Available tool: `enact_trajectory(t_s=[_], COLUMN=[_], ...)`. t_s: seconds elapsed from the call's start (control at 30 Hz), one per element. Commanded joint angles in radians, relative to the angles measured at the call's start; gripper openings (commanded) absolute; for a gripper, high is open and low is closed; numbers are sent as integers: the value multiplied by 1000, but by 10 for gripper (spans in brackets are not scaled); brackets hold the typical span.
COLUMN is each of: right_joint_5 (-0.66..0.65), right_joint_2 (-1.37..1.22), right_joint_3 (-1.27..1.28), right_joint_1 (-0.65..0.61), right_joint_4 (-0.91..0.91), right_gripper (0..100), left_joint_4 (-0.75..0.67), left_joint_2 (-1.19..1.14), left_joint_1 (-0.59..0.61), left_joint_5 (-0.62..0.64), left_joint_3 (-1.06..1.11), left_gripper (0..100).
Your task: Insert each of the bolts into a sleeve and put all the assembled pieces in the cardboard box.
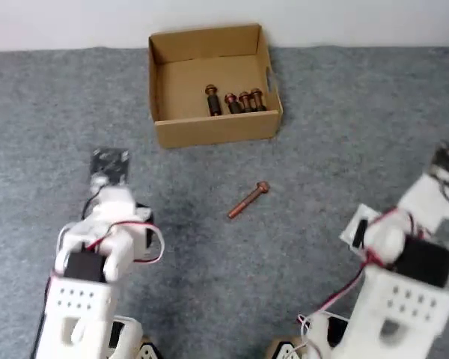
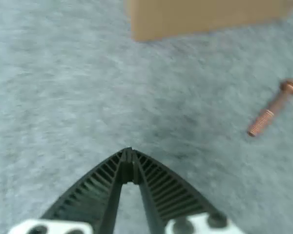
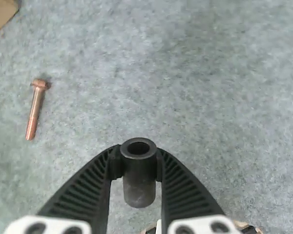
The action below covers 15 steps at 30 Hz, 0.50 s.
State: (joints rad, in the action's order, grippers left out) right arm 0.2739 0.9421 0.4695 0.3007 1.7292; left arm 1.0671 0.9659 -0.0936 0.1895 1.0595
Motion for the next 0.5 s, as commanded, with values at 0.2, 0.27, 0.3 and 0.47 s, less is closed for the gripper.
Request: enact_trajectory(t_s=[0.2,0.27,0.3,0.47], right_joint_5=[-61,-61,-61,-91], right_joint_2=[239,266,280,309], right_joint_3=[163,195,206,215], right_joint_1=[165,193,208,288], right_joint_4=[-30,-25,-25,-24], right_gripper=[8,8,8,8], left_joint_4=[69,69,69,74], left_joint_2=[-485,-569,-612,-835], left_joint_1=[-230,-272,-288,-385], left_joint_5=[-11,-54,-92,-161], left_joint_3=[-475,-542,-573,-700], left_gripper=[6,7,8,9])
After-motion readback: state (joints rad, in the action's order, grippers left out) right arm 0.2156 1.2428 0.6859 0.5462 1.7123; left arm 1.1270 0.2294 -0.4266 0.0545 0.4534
